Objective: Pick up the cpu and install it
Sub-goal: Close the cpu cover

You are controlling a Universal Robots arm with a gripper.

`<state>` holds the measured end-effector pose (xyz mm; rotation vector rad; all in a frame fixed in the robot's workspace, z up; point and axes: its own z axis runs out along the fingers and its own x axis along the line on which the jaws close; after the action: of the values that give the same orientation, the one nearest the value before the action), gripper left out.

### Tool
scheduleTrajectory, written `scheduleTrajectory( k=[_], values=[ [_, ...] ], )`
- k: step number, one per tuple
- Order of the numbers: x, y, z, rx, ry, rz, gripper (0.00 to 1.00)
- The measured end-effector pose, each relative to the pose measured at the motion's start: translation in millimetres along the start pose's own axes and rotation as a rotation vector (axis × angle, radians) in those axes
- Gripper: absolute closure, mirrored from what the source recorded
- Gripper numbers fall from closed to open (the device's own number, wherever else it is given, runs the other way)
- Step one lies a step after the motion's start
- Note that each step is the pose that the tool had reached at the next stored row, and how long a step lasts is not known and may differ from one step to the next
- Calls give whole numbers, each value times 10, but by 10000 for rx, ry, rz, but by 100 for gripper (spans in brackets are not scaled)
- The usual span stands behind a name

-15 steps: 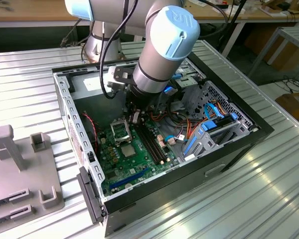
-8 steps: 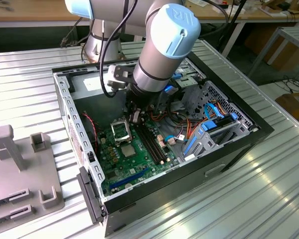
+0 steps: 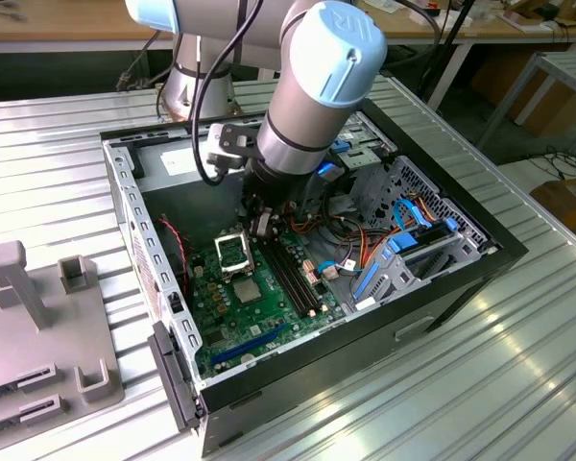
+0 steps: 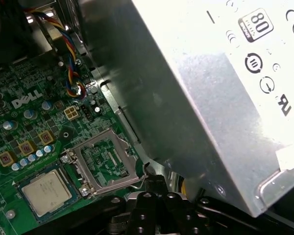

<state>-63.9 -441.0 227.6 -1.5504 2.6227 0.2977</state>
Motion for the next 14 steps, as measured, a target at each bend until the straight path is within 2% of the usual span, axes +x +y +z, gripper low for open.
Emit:
scheduleTrajectory(
  k=[10, 14],
  values=[
    [-5, 5, -33, 14, 24, 1, 89],
    [-1, 5, -37, 29, 50, 2, 89]
  ],
)
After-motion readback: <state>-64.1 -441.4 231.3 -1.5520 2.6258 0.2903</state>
